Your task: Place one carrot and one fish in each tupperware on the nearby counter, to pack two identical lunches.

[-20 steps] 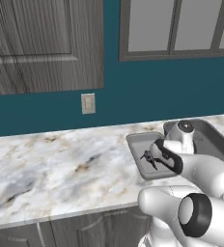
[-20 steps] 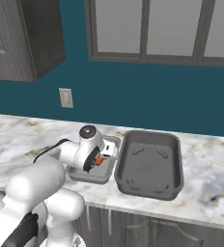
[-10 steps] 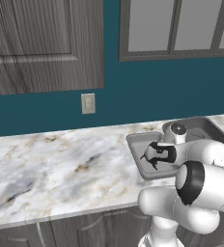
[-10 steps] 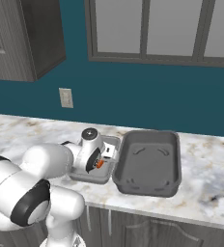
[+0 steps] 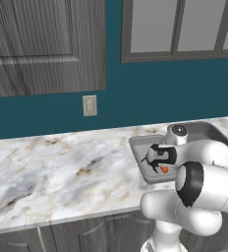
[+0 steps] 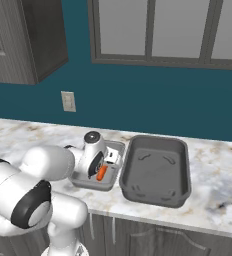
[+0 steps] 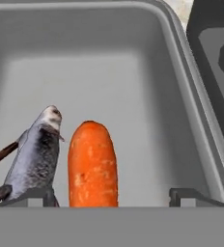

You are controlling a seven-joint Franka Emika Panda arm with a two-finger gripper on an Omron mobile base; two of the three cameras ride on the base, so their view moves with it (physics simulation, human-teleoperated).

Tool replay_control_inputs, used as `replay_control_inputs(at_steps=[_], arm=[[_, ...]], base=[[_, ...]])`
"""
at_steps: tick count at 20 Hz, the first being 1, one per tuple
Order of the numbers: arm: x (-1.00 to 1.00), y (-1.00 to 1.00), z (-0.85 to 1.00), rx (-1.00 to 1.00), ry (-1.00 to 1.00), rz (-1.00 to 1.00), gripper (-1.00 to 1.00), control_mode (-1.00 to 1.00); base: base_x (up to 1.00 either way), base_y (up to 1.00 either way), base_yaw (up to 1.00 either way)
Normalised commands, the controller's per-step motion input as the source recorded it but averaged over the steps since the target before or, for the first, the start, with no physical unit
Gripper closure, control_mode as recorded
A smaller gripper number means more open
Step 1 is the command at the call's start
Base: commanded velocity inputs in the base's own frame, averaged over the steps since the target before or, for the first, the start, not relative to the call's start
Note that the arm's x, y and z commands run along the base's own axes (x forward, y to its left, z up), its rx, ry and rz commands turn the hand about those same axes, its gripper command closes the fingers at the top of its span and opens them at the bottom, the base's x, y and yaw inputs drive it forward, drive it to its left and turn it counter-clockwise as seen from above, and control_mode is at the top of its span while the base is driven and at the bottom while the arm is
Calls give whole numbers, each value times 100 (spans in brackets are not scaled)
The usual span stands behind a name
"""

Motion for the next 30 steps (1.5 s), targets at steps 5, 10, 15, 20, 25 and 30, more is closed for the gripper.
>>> replay_control_inputs(at_steps=[5,10,15,20,25,30], arm=[[-31,-16,25,0,-3,-2,-100,-100],[-89,0,63,0,-22,2,-100,-100],[-79,0,89,-1,-28,10,-100,-100],[-82,0,72,-4,-16,16,-100,-100],[-67,16,67,-13,-6,11,-100,-100],[-61,36,65,-20,-1,2,-100,-100]], base=[[0,0,0],[0,0,0],[0,0,0],[0,0,0],[0,0,0],[0,0,0]])
